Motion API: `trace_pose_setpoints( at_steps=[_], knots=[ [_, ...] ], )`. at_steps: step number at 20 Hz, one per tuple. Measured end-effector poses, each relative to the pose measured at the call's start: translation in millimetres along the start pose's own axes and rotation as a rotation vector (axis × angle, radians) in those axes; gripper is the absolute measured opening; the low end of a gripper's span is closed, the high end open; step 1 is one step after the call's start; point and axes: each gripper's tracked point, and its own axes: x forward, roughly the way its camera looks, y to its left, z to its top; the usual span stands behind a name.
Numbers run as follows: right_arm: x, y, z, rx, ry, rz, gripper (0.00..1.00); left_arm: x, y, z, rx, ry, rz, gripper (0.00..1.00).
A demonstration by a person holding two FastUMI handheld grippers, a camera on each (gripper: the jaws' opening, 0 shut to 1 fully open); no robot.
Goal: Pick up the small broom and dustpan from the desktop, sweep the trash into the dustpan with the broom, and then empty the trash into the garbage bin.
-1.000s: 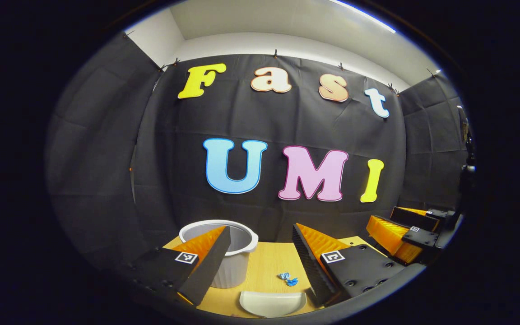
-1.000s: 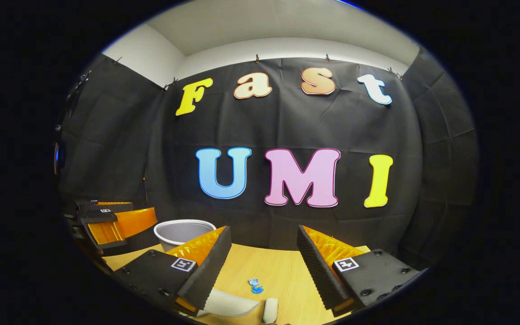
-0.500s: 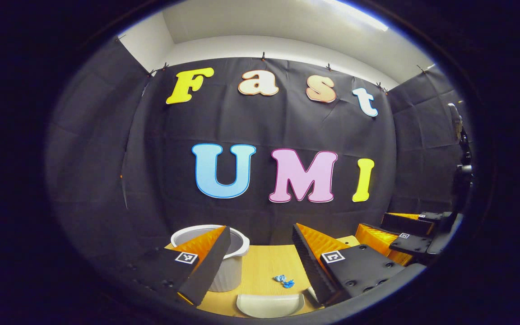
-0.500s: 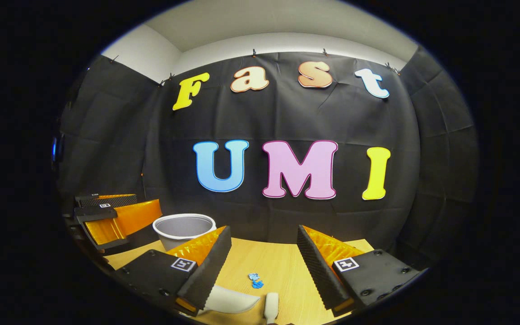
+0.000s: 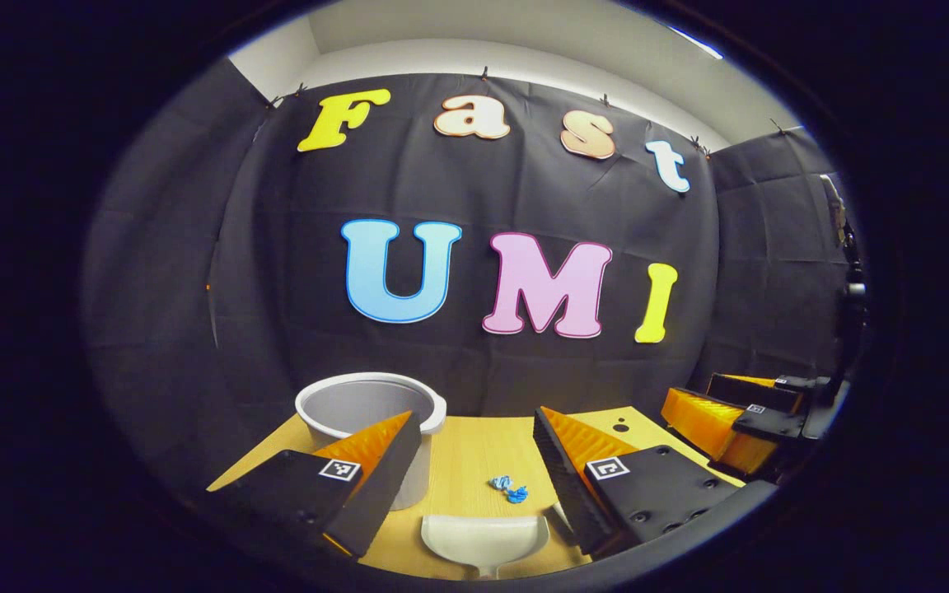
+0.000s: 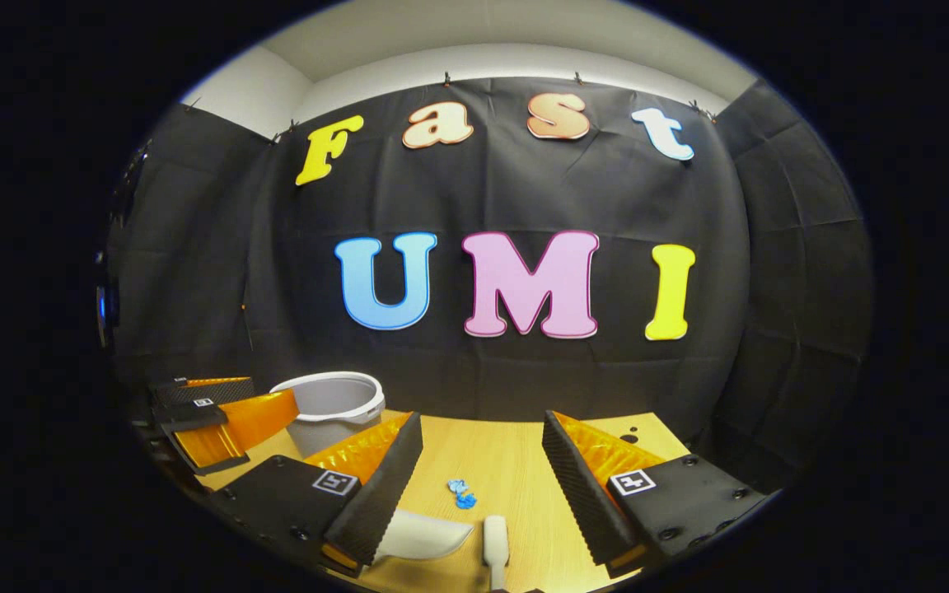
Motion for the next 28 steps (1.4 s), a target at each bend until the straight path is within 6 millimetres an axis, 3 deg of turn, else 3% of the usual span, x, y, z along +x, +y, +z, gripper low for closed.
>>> trace_pose_setpoints(
  at_steps=[2,5,12,17,20,24,28],
  knots=[
    [-8,2,-4,-0.002,0.016,-0.024,0.95,-2,-1,-15,0.017,0.03,-0.023,0.82],
    [-19,7,-11,-0.03,0.042,-0.059,0.95,-1,-3,-55,0.014,0.14,-0.067,0.82],
    [-53,1,2,-0.122,0.019,-0.131,0.95,-12,-12,-184,0.026,0.579,-0.125,0.84],
    [-29,-7,-14,-0.074,0.06,-0.102,0.95,-20,-11,-236,0.042,0.794,-0.113,0.85],
    [-15,-18,-20,-0.055,0.066,-0.078,0.95,-19,-15,-258,0.017,0.929,-0.122,0.85],
    [-2,-33,-33,-0.024,0.097,-0.058,0.95,-5,-25,-296,0.043,1.094,-0.12,0.85],
    [3,-56,-47,0.031,0.137,-0.067,0.95,15,-27,-317,0.049,1.231,-0.078,0.85]
  ],
)
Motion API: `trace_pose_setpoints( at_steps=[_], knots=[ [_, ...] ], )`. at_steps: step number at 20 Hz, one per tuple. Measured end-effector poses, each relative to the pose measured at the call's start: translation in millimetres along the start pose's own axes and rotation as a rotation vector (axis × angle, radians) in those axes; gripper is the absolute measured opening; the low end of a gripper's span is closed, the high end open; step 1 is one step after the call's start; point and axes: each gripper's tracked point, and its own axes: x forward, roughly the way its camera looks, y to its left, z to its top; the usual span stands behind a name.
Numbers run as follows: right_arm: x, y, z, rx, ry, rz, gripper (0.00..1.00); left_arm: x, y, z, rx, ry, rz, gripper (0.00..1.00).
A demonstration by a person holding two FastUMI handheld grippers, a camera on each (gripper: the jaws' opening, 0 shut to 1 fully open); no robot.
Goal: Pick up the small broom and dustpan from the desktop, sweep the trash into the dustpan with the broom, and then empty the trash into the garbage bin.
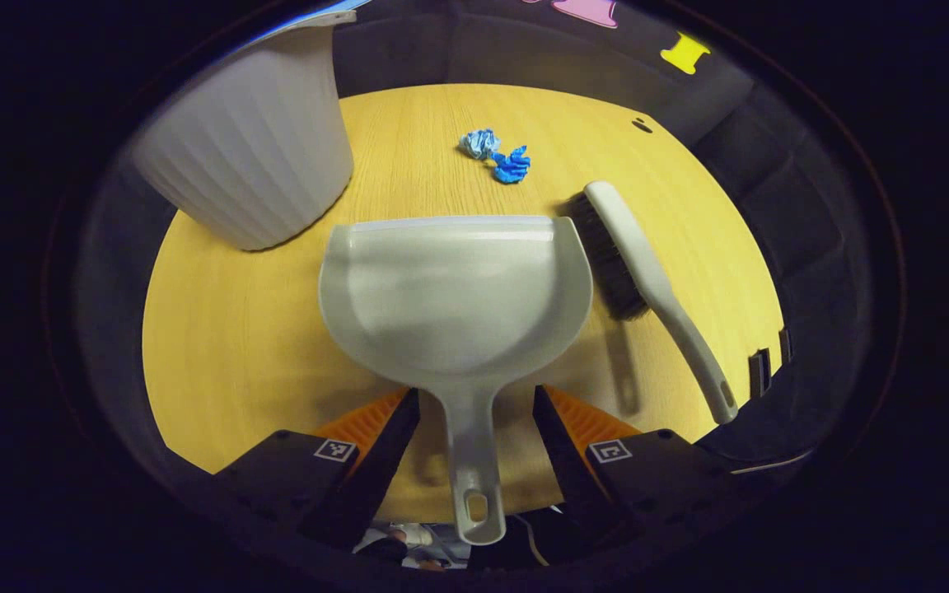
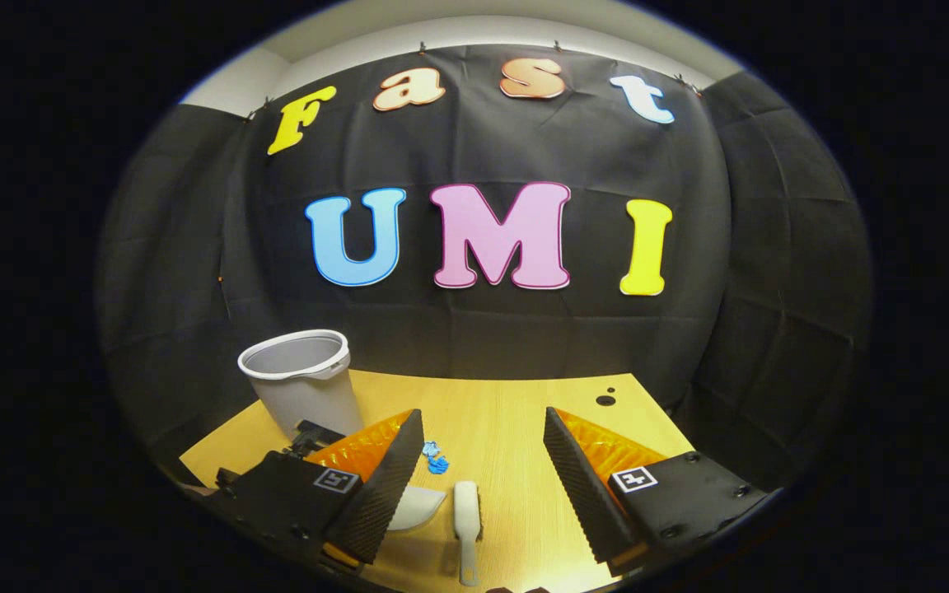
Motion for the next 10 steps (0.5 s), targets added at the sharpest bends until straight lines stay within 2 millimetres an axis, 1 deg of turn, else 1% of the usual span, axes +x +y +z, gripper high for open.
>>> trace_pose_setpoints(
  at_steps=[1,2,4,5,6,7,8,9,10],
  knots=[
    [2,-6,-3,0.009,0.01,-0.004,0.95,5,-1,1,-0.015,0.038,0.002,0.84],
    [6,-10,-6,0.027,0.03,-0.007,0.95,9,-3,2,-0.037,0.069,0.0,0.79],
    [10,-13,-10,0.081,0.067,0.003,0.95,12,-2,5,-0.072,0.109,0.005,0.78],
    [12,-12,-12,0.105,0.083,0.011,0.95,17,-3,3,-0.086,0.128,0.003,0.75],
    [14,-13,-16,0.118,0.095,0.017,0.95,18,-3,4,-0.095,0.142,0.005,0.6],
    [16,-13,-20,0.119,0.109,0.021,0.95,18,-5,3,-0.102,0.148,-0.005,0.56],
    [16,-11,-24,0.115,0.122,0.031,0.95,19,-5,3,-0.101,0.155,-0.002,0.46],
    [17,-9,-29,0.107,0.138,0.039,0.95,21,-6,3,-0.097,0.159,-0.004,0.46],
    [19,-7,-38,0.097,0.162,0.05,0.95,24,-6,4,-0.093,0.154,-0.007,0.5]
  ],
)
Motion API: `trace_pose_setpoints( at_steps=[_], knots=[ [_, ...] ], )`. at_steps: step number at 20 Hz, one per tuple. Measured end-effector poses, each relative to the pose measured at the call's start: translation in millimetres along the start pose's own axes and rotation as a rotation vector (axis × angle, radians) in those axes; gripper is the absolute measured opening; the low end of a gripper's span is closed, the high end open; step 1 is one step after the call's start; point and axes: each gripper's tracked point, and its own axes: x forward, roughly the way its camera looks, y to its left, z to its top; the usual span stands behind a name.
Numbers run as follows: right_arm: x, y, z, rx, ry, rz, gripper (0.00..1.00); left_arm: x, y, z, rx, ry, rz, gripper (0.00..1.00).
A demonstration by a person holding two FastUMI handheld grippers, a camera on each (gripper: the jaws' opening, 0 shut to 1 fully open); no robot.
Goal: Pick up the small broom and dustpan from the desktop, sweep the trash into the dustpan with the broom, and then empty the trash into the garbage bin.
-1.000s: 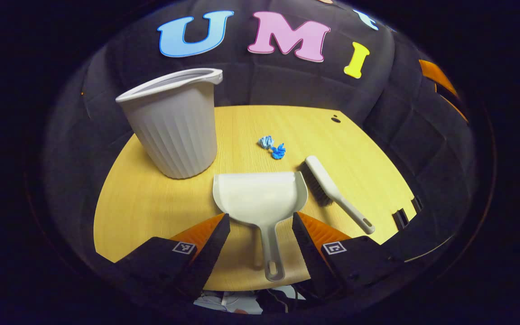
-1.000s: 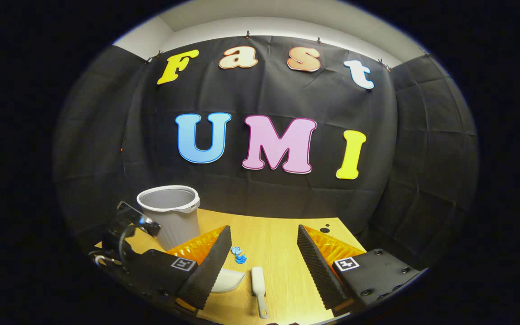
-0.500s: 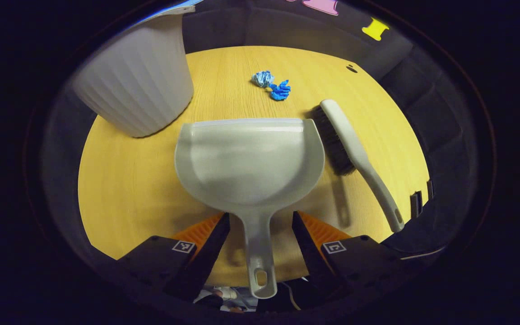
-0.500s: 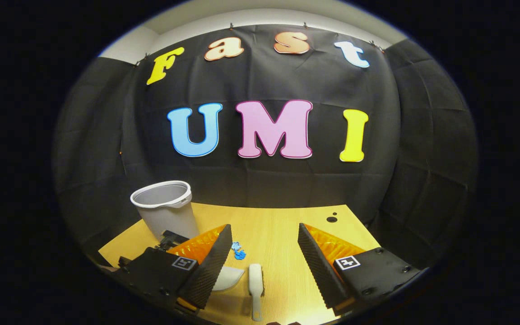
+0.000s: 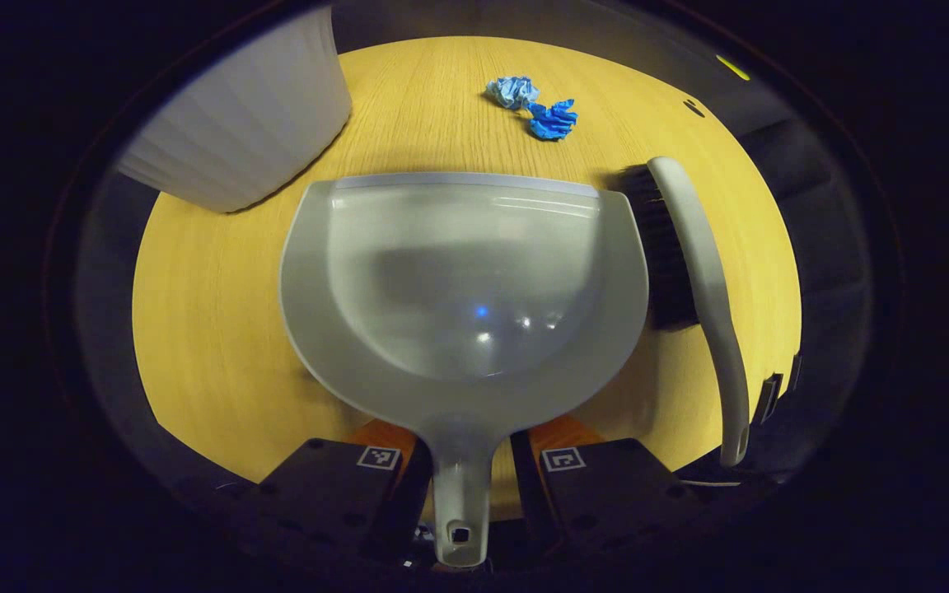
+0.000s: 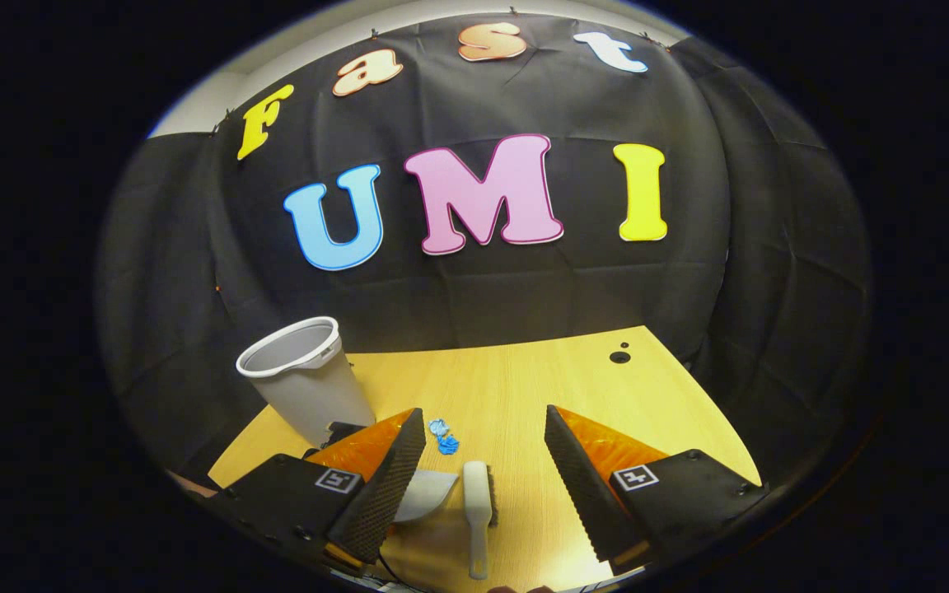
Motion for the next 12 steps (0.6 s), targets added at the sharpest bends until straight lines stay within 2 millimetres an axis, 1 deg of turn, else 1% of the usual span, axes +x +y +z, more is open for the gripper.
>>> trace_pose_setpoints(
  at_steps=[1,2,4,6,8,11,12],
  knots=[
    [4,2,-11,-0.01,0.038,0.005,0.95,-4,0,1,0.01,-0.005,-0.005,0.46],
    [6,5,-22,-0.011,0.078,0.015,0.95,-3,4,-1,0.01,-0.002,-0.006,0.46],
    [11,14,-42,-0.028,0.145,0.033,0.95,-3,3,1,-0.025,-0.001,-0.019,0.31],
    [19,16,-66,-0.075,0.214,0.033,0.95,-3,4,2,-0.023,-0.003,-0.015,0.31],
    [28,18,-99,-0.093,0.336,0.038,0.96,-1,4,2,-0.018,-0.015,-0.021,0.3],
    [44,10,-159,-0.166,0.531,0.014,0.97,-2,6,1,-0.017,-0.04,-0.059,0.3],
    [47,8,-181,-0.185,0.603,0.012,0.96,-2,6,1,-0.024,-0.049,-0.072,0.3]
  ],
)
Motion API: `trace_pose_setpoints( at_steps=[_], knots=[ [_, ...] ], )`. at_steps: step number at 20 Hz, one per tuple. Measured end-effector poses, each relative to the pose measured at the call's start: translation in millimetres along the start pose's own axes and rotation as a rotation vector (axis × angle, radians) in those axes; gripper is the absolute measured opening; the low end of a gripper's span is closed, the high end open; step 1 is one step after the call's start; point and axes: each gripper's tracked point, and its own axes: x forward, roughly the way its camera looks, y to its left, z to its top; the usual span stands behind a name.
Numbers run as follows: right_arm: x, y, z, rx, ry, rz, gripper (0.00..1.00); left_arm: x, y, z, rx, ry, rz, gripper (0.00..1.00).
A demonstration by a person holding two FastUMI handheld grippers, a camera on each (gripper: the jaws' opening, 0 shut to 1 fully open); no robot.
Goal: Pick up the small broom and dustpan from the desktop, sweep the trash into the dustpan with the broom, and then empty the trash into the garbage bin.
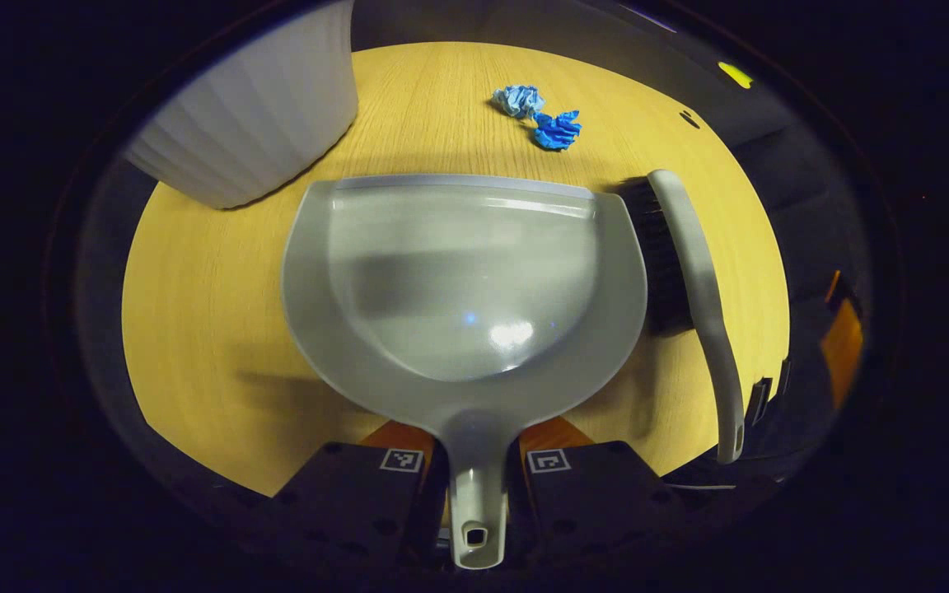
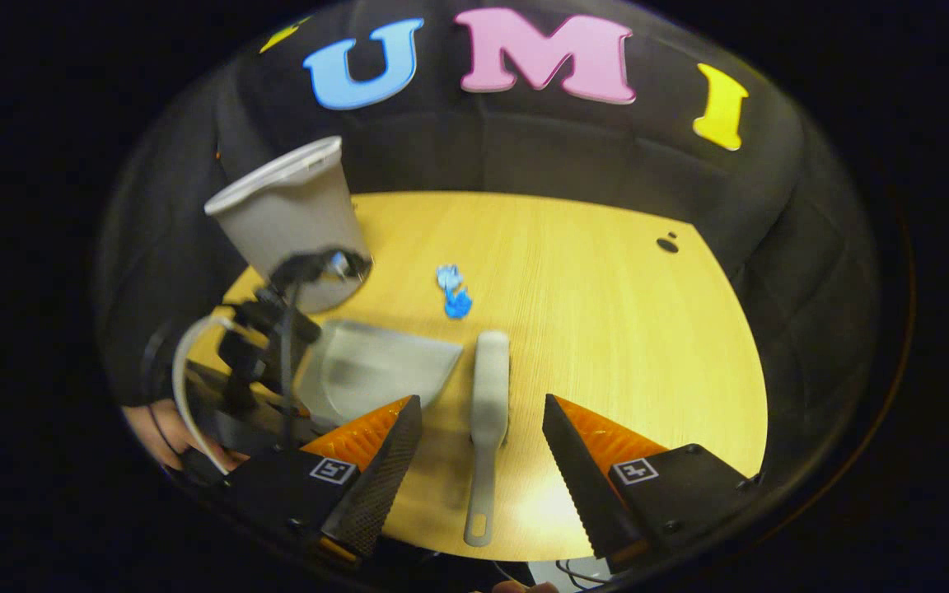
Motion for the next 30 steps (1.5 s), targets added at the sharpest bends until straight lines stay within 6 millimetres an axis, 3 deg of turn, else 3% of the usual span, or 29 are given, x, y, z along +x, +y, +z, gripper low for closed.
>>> trace_pose_setpoints(
  at_steps=[2,5,12,13,14,17,20,21,22,23,27,30],
  knots=[
    [19,5,-29,-0.082,0.142,0.005,0.97,1,0,0,-0.01,-0.013,-0.009,0.3],
    [33,-5,-52,-0.157,0.25,-0.024,0.98,1,0,-1,0.015,-0.029,0.002,0.3],
    [66,-8,-80,-0.038,0.484,0.013,0.98,2,0,-2,0.023,-0.039,0.021,0.3],
    [71,-9,-78,-0.025,0.491,0.016,0.98,2,-1,-2,0.016,-0.041,0.016,0.3],
    [76,-9,-75,-0.005,0.493,0.012,0.91,2,-1,-1,0.007,-0.042,0.008,0.3],
    [81,-10,-68,0.007,0.509,0.016,0.46,0,0,-3,-0.021,-0.039,-0.013,0.3],
    [85,-14,-59,0.02,0.495,0.031,0.49,1,0,-3,-0.01,-0.038,0.002,0.3],
    [88,-18,-58,0.008,0.497,0.038,0.46,2,-1,-2,0.0,-0.038,0.006,0.3],
    [88,-21,-56,-0.013,0.492,0.044,0.29,3,-1,-1,0.008,-0.04,0.007,0.3],
    [91,-30,-50,-0.045,0.478,0.033,0.37,4,0,-1,0.01,-0.04,0.004,0.3],
    [98,-74,0,-0.197,0.41,-0.029,0.37,1,7,-4,0.042,0.012,-0.004,0.3],
    [112,-84,40,-0.136,0.371,-0.027,0.36,-5,27,-1,0.126,0.046,0.045,0.29]
  ],
)
